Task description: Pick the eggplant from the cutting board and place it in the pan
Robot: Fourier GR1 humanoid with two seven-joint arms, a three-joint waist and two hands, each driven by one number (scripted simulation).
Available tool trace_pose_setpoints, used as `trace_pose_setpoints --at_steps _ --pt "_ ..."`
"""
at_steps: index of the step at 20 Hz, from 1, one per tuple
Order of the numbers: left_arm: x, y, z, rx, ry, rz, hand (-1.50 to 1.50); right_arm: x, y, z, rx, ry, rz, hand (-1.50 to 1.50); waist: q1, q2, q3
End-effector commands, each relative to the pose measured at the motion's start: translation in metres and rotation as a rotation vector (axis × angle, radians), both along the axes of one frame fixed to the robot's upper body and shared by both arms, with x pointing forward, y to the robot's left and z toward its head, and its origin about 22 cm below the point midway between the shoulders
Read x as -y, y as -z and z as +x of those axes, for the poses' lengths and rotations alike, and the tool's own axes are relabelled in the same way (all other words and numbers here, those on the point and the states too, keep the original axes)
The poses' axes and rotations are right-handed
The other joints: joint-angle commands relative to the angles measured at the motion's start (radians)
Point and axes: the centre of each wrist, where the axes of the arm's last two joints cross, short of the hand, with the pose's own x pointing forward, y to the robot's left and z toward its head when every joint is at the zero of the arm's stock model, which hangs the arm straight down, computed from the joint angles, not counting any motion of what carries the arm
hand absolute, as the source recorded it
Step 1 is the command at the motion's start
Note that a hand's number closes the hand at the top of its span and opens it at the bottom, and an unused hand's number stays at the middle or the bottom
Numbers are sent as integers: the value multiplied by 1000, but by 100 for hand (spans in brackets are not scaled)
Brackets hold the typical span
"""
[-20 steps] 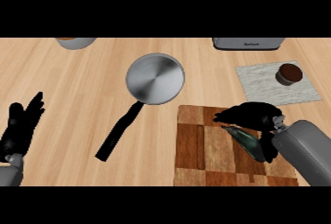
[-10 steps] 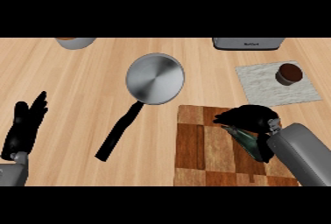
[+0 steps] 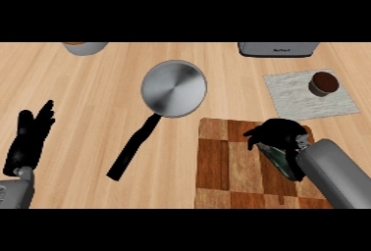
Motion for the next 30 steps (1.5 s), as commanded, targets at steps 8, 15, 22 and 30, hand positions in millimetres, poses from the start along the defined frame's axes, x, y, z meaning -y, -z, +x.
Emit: trace_pose_setpoints --at_steps 8,15,22,30 --pt "13 4 7 -3 -17 2 0 -11 13 -3 101 -69 75 150 -5 4 4" --pt "-8 -3 -10 -6 -29 1 0 34 3 2 247 340 118 150 -25 -4 5" --pt "-5 4 -12 4 -40 17 0 25 -29 1 679 708 341 150 -34 -5 4" --pt "-4 -4 0 -8 -11 5 0 -35 -73 -25 877 653 649 150 -12 1 4"
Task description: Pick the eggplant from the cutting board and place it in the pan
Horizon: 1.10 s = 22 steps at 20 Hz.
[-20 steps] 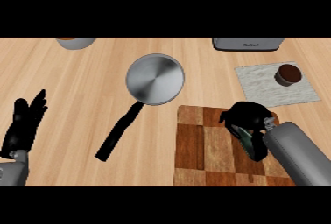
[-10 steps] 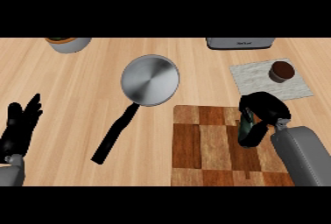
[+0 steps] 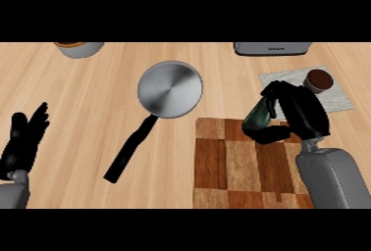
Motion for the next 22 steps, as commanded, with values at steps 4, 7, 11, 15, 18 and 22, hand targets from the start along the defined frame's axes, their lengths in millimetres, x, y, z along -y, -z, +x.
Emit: trace_pose_setpoints --at_steps 4,7,11,15,18,22 --pt "-12 3 -4 9 23 -22 0 -61 -23 -9 78 -18 120 150 23 6 0" --pt "17 -6 22 -7 32 -19 0 -72 -28 29 73 -13 173 150 26 9 0" --pt "6 7 -3 12 31 6 0 -99 -43 55 46 10 236 150 39 9 0" --pt "19 -24 30 39 48 23 0 -112 -36 86 10 24 316 150 53 17 1" --pt "3 -11 8 29 69 -2 0 -132 -45 102 -7 34 343 150 68 17 0" --pt "20 -3 17 29 73 0 0 -141 -23 115 -54 60 341 150 73 21 0"
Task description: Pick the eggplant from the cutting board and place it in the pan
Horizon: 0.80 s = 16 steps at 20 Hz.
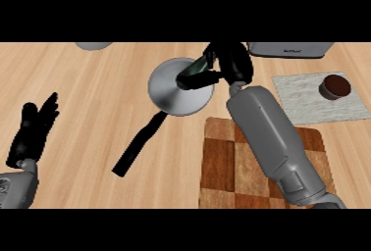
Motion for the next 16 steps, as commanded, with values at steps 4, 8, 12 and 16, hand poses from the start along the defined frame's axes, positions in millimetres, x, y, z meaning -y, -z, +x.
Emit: trace_pose_setpoints --at_steps 4,8,12,16 --pt "15 -1 7 20 30 5 0 -12 21 18 -58 49 18 150 42 14 0" --pt "13 -9 19 23 65 7 0 -7 39 17 -91 34 38 150 66 26 1" --pt "15 -4 13 25 83 12 0 -1 48 17 -126 30 114 150 97 35 2" --pt "37 -11 25 42 116 -1 0 9 70 11 -190 39 200 -150 117 40 3"
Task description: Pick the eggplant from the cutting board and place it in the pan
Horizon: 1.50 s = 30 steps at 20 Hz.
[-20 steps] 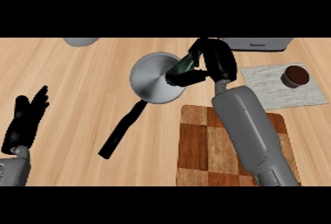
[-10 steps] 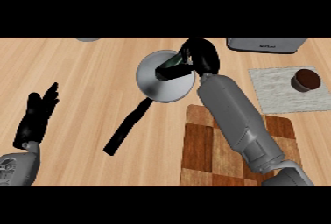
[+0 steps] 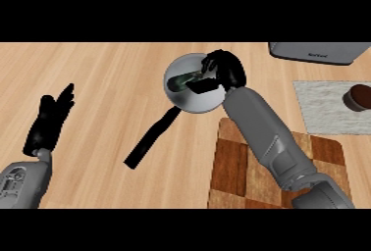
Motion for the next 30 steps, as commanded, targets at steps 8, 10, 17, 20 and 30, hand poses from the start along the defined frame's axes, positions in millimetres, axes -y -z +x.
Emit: trace_pose_setpoints --at_steps 8,10,17,20,30 --pt "17 -9 13 28 58 3 0 6 14 -2 -13 7 146 -150 56 17 1" --pt "23 -5 14 4 57 2 0 10 22 -5 18 -7 184 -150 47 14 2" --pt "16 5 10 -1 32 -6 0 6 3 4 168 67 320 -150 20 1 0" --pt "6 -8 15 4 20 -5 0 5 -3 6 184 121 385 -150 13 -2 0" --pt "-26 14 -16 -32 -80 -16 0 55 17 5 216 231 479 -150 -98 -31 -1"
